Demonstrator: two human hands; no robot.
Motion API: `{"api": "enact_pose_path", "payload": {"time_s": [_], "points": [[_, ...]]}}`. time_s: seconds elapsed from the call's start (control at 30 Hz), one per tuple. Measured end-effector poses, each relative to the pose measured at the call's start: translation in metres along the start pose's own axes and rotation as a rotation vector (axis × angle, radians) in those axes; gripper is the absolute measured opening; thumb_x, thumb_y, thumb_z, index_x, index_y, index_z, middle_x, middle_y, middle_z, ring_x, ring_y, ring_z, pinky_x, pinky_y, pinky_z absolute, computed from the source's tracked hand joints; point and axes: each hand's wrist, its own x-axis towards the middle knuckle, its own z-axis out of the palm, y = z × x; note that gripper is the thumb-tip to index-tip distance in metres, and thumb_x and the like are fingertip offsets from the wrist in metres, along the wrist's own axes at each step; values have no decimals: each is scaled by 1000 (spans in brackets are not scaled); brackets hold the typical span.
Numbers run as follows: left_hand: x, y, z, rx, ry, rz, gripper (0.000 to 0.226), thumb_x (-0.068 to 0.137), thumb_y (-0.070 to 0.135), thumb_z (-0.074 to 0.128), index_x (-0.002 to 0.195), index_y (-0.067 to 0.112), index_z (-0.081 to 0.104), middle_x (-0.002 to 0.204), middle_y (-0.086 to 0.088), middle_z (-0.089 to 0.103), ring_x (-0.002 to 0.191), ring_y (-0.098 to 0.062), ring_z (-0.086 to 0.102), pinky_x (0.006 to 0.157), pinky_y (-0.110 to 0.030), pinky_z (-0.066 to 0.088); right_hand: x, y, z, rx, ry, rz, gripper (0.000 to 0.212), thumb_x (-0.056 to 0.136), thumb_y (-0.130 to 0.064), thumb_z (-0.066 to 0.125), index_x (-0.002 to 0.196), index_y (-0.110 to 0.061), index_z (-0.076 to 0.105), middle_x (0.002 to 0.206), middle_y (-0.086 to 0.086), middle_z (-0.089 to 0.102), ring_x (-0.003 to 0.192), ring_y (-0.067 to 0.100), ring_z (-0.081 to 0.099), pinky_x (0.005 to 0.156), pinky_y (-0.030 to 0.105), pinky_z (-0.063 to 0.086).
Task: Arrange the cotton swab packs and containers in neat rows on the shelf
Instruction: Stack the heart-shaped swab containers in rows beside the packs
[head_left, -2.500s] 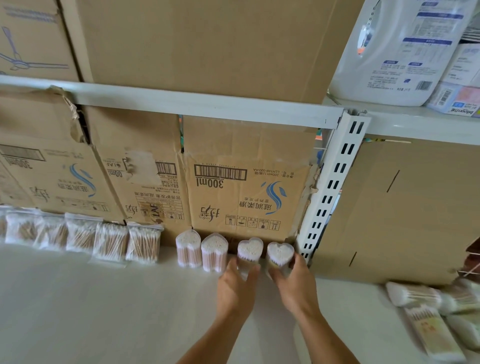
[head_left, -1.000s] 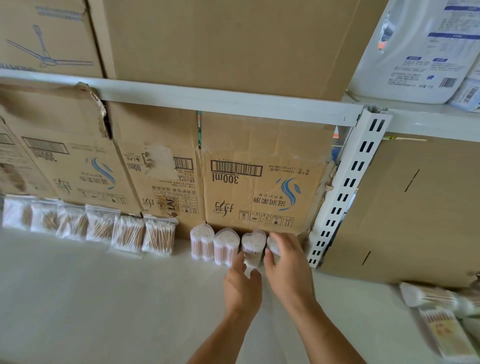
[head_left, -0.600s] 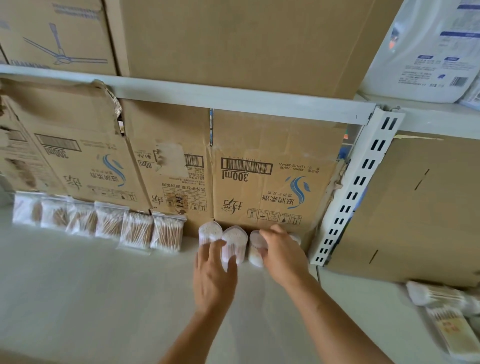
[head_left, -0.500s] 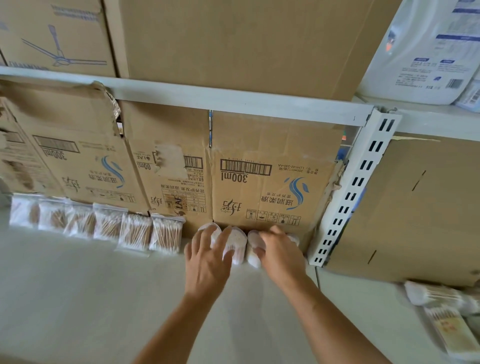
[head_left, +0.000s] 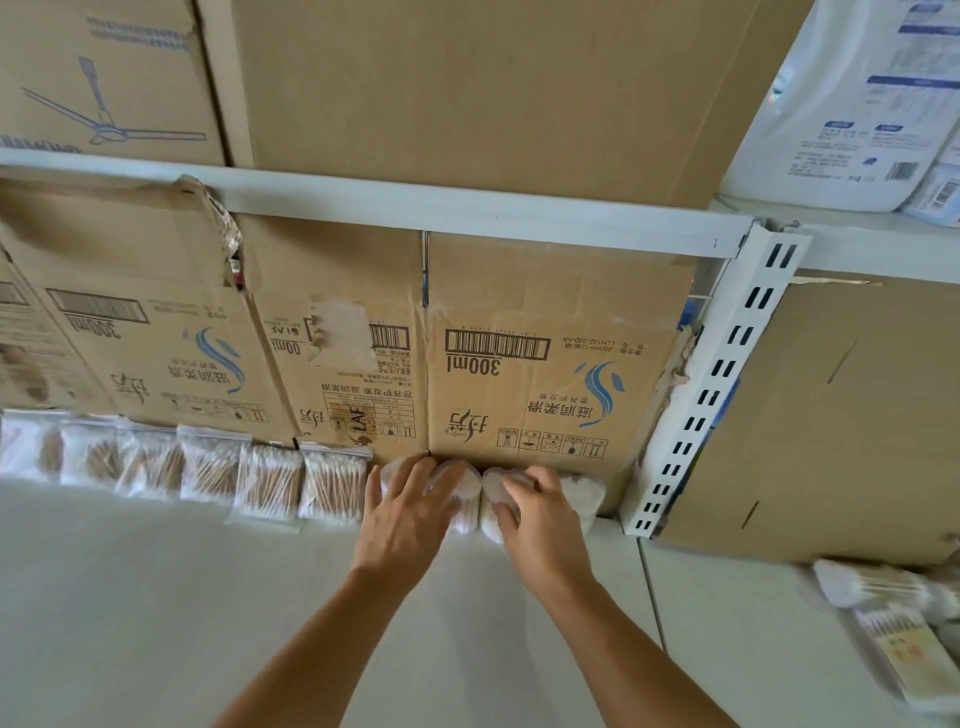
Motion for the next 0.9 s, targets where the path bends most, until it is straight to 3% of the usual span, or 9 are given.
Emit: {"api": "enact_pose_path", "payload": {"time_s": [0.17,0.3,0.4,0.5,0.73,0.9], "points": [[-1,-1,4,-16,-30,3,51,77,30,75,123,29,53,116,2,57,119,-18,45,91,-60,44,-4,3,-4,-7,33,23,40,91,-26,61,130,-16,56,136,0,44,116,18,56,91,29,48],[-2,-1,5,-15,-48,-1,51,78,30,75,124,29,53,118,0,57,121,-21,46,93,-63,42,-13,19,-21,-81,274,175,47,84,-29,70,128,-18,56,129,2,49,113,22,56,71,29,50],[-2,-1,5,7,-43,4,54,77,29,76,126,27,54,122,-3,57,121,-24,50,96,-64,40,-12,35,-23,-160,184,266,49,84,-35,67,129,-24,51,137,5,39,127,26,45,81,33,51],[-4,3,1,22,-22,20,63,72,29,79,129,22,53,128,-4,55,123,-24,50,102,-63,35,-10,43,-20,-138,109,252,41,88,-28,64,127,-25,54,141,8,33,136,30,38,89,32,50],[1,38,-4,39,43,269,58,63,26,83,115,19,60,118,2,59,119,-18,47,101,-57,36,-13,42,-23,-44,153,198,41,90,-25,64,130,-19,57,139,8,37,128,23,46,99,31,44],[8,55,3,31,-43,273,54,59,8,72,111,22,67,109,6,64,108,-15,60,100,-51,40,-12,34,-26,-20,83,210,39,92,-30,62,129,-24,56,125,5,40,107,25,59,96,32,46]]}}
